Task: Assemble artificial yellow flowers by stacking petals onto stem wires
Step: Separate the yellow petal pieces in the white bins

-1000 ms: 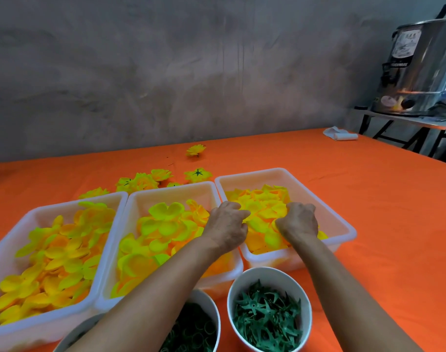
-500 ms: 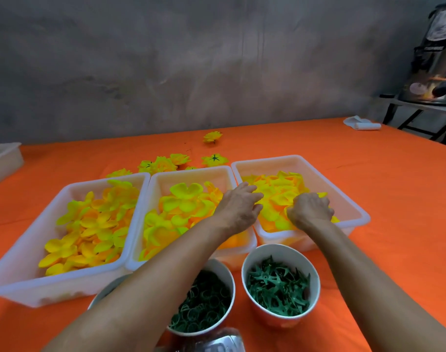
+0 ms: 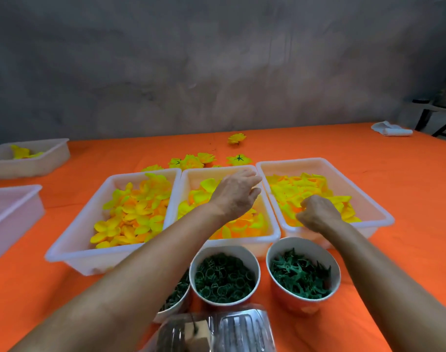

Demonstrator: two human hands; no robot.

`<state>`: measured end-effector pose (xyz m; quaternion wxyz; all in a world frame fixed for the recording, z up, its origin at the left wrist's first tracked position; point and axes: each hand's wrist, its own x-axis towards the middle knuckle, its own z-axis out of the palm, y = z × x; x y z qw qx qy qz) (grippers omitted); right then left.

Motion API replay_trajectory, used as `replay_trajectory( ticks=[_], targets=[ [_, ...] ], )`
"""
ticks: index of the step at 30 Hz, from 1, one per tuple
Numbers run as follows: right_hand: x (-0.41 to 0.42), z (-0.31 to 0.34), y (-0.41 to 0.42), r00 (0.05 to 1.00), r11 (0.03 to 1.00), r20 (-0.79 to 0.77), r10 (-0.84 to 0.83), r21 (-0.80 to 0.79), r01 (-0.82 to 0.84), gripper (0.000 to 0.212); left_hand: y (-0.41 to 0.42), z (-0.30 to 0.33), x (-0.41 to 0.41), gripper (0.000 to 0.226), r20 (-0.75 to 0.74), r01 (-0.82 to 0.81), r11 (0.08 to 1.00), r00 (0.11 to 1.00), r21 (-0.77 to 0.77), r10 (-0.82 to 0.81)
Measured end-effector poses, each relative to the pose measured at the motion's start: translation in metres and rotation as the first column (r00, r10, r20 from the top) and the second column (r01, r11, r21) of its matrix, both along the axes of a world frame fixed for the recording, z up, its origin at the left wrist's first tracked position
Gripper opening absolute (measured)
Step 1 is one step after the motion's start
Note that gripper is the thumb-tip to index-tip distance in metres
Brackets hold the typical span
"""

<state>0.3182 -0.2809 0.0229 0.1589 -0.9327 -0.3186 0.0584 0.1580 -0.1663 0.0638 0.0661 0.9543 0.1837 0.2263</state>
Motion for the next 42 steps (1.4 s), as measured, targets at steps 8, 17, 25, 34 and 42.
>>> replay_trajectory(
  ticks=[8, 17, 25, 34, 42],
  targets=[
    [-0.010, 0.000, -0.007, 0.998, 0.998, 0.038, 0.047, 0.040, -0.049, 0.030, 0.008, 0.002, -0.027, 0.035, 0.023, -0.056, 0.998, 0.998, -0.025, 0.056],
    [-0.023, 0.003, -0.010, 0.992, 0.965, 0.061, 0.109, 0.235, -0.120, 0.022, 0.014, -0.003, -0.061, 0.037, 0.002, -0.133, 0.987, 0.991, -0.086, 0.133],
    [-0.047, 0.005, 0.001, 0.988, 0.905, 0.093, 0.125, 0.398, -0.152, 0.020, 0.024, -0.010, -0.087, 0.038, 0.007, -0.178, 0.980, 0.984, -0.090, 0.179],
    [-0.098, 0.007, 0.028, 0.885, 0.780, 0.070, 0.461, 0.442, -0.442, 0.026, 0.032, -0.024, -0.098, 0.037, 0.022, -0.208, 0.972, 0.977, -0.109, 0.211],
    [-0.108, -0.006, 0.033, 0.840, 0.778, 0.008, 0.543, 0.372, -0.506, 0.023, 0.043, -0.034, -0.123, 0.022, 0.146, -0.255, 0.955, 0.950, -0.152, 0.276]
  ],
)
